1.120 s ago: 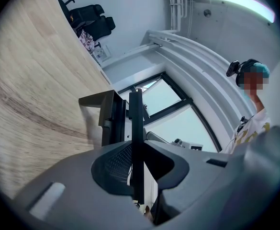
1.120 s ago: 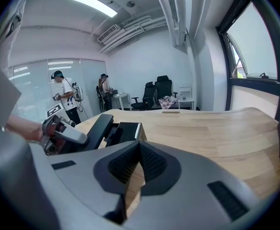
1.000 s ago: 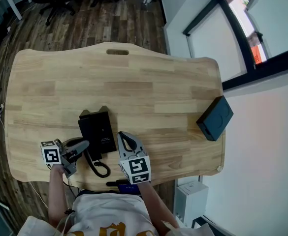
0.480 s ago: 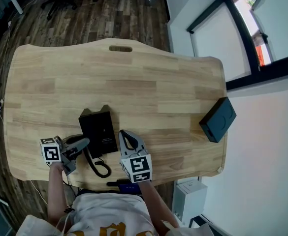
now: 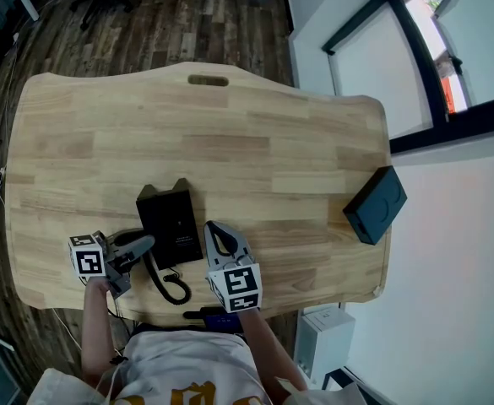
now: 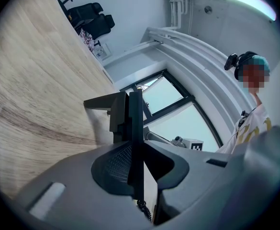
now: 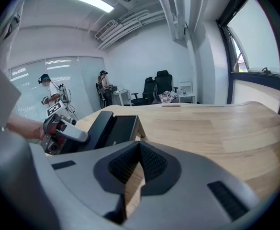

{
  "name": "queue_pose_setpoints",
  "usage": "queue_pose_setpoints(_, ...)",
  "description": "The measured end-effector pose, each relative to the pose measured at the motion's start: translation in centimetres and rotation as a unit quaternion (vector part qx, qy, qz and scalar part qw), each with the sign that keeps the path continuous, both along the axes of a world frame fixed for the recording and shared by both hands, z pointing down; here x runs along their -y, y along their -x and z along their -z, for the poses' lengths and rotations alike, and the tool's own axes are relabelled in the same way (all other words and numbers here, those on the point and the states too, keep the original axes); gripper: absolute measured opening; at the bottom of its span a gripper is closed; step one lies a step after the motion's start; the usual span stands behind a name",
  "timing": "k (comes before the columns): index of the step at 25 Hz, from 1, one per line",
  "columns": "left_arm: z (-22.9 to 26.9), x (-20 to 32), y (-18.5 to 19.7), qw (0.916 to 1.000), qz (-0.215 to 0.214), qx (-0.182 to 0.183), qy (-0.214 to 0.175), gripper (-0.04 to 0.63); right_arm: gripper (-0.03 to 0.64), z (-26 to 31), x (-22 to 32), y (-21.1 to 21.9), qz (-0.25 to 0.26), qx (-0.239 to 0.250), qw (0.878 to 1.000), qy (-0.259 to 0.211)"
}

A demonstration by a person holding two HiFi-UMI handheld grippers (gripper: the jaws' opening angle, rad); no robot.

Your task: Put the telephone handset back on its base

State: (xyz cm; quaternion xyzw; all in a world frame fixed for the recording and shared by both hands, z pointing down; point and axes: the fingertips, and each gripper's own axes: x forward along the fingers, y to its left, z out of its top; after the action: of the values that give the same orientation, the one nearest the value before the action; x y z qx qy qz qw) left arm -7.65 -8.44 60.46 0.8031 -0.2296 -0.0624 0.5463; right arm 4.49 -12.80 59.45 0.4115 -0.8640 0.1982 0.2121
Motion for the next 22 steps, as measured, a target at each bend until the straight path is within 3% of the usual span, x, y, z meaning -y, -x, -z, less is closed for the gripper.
queue_pose_setpoints(22, -1.1, 0.0, 0.1, 1.0, -0.005, 0.007, 0.005, 0.071, 0.006, -0.3, 0.1, 0.2, 0.001, -0.003, 1.0, 0.004)
